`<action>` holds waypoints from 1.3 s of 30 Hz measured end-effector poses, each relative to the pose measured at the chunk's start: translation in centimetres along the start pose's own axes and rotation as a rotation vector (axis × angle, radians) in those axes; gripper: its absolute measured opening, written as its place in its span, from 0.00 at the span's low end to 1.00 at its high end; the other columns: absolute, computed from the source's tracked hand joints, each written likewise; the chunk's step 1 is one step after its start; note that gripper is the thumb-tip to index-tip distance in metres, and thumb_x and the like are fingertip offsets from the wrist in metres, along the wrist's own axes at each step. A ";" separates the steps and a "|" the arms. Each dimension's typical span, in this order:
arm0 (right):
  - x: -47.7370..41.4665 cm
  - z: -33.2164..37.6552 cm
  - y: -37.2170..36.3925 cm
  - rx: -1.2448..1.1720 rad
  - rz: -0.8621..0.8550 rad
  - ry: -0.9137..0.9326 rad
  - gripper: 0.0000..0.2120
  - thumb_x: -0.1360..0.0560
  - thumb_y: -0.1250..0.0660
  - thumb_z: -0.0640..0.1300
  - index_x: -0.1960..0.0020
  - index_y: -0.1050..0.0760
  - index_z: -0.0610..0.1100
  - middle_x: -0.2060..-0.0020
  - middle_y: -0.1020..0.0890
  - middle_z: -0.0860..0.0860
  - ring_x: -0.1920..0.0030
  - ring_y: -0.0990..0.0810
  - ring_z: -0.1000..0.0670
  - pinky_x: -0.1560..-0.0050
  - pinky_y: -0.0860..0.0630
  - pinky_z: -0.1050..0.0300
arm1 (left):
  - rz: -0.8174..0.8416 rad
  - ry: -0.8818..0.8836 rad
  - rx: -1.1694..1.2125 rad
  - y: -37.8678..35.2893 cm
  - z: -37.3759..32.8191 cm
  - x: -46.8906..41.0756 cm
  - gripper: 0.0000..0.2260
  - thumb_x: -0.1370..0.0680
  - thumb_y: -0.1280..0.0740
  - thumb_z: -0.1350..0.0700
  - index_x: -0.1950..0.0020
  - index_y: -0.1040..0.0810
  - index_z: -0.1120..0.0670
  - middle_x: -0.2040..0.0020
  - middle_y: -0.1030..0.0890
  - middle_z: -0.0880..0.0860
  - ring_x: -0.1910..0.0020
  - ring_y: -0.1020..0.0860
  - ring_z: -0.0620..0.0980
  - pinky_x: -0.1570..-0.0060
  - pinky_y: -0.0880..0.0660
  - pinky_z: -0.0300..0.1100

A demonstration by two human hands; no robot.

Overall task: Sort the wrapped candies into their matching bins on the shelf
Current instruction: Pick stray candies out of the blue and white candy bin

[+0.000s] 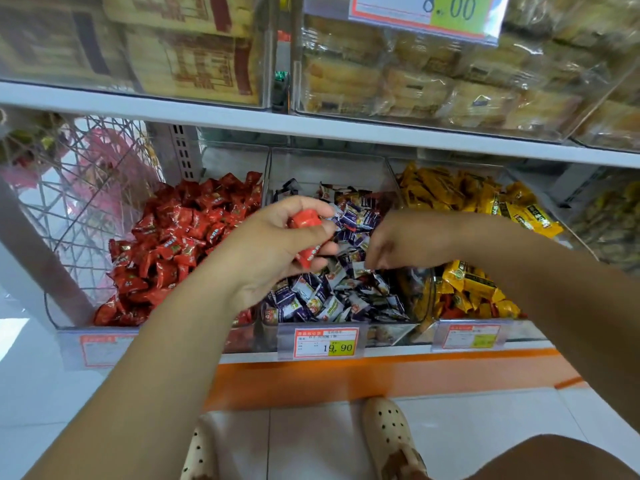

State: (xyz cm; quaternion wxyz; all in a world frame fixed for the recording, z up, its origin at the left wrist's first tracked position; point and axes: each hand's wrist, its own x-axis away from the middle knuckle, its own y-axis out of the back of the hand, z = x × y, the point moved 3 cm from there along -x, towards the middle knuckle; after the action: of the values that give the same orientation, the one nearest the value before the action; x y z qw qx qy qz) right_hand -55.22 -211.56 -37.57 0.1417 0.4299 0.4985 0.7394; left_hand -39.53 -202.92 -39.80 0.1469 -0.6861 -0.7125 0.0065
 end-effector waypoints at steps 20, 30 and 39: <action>-3.4 -0.1 -0.9 -0.041 -0.181 0.050 0.08 0.23 0.32 0.46 0.45 0.19 0.50 0.49 0.19 0.56 0.48 0.23 0.56 0.53 0.31 0.63 | -0.178 -0.139 -0.046 5.7 -1.6 1.7 0.07 0.24 0.32 0.62 0.49 0.20 0.53 0.47 0.18 0.56 0.61 0.19 0.46 0.70 0.26 0.35; -9.8 4.5 1.0 -0.335 -0.504 0.137 0.11 0.20 0.42 0.41 0.42 0.23 0.45 0.50 0.21 0.52 0.66 0.27 0.55 0.68 0.31 0.64 | -0.298 -0.129 -0.075 7.3 -1.3 1.6 0.07 0.23 0.32 0.62 0.48 0.21 0.52 0.51 0.18 0.55 0.62 0.20 0.45 0.71 0.27 0.36; -15.0 5.8 -0.5 0.227 -0.169 -0.019 0.24 0.20 0.42 0.57 0.30 0.31 0.45 0.31 0.29 0.44 0.29 0.35 0.42 0.32 0.35 0.50 | -0.328 -0.113 -0.103 8.3 -1.1 1.7 0.07 0.23 0.32 0.62 0.48 0.20 0.52 0.47 0.18 0.56 0.62 0.20 0.45 0.69 0.26 0.37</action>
State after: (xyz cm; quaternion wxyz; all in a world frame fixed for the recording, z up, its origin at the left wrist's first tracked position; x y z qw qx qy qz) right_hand -41.95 -217.38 -44.65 0.1587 0.4068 0.6118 0.6596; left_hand -31.21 -200.99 -40.11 0.0702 -0.5659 -0.8214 -0.0156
